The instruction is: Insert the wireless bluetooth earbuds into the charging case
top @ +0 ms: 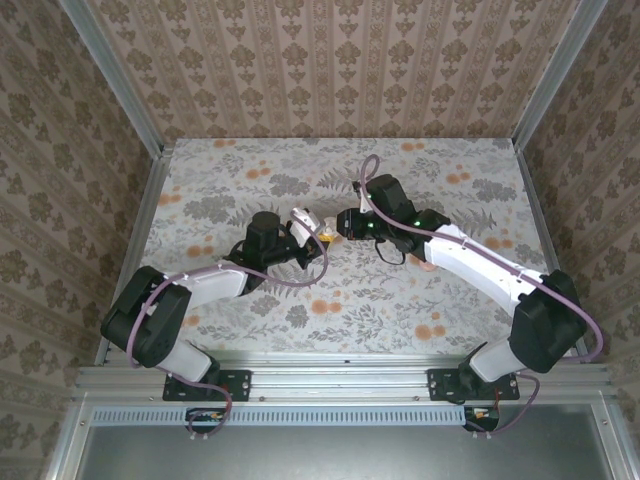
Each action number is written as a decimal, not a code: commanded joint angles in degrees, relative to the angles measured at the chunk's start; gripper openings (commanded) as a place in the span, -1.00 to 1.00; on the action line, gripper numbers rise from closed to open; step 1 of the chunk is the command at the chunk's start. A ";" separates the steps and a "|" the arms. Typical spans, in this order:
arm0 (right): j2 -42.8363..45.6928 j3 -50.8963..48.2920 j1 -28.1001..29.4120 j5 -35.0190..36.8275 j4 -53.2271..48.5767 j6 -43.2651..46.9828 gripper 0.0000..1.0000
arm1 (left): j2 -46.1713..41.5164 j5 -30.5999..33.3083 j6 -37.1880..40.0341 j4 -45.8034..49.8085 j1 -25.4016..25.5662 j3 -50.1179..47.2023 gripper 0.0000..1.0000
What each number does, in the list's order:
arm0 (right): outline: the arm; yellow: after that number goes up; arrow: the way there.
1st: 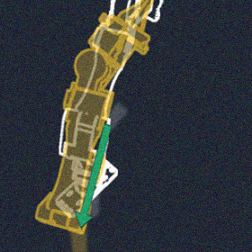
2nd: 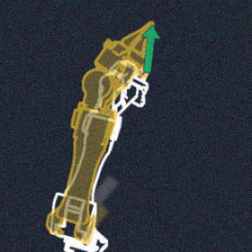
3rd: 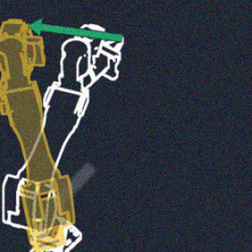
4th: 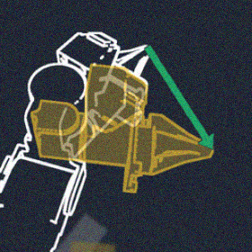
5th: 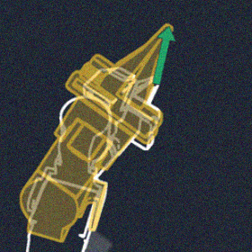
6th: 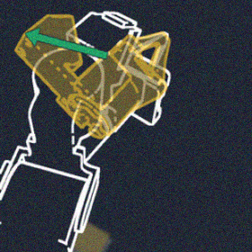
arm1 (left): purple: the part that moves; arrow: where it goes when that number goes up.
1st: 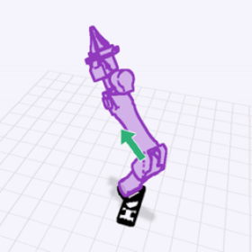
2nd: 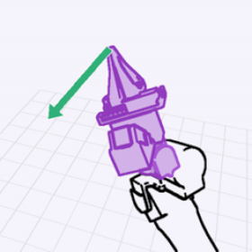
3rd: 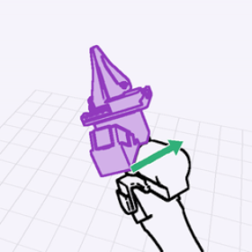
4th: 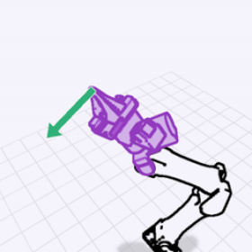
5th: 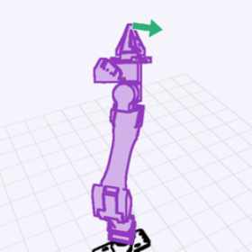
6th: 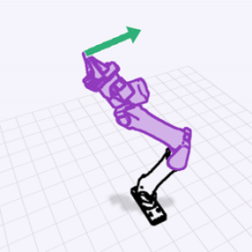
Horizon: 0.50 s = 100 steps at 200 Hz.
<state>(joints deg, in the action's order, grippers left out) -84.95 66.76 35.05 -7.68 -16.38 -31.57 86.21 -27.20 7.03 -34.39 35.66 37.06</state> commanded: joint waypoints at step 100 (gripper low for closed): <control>-1.45 1.59 1.08 5.36 3.23 2.29 -0.55 | 0.10 -1.28 -2.10 -2.52 0.48 1.96 -0.93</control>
<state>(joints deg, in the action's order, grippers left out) -86.37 66.83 35.81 -5.06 -15.16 -30.33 86.21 -27.20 5.98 -34.83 35.66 37.30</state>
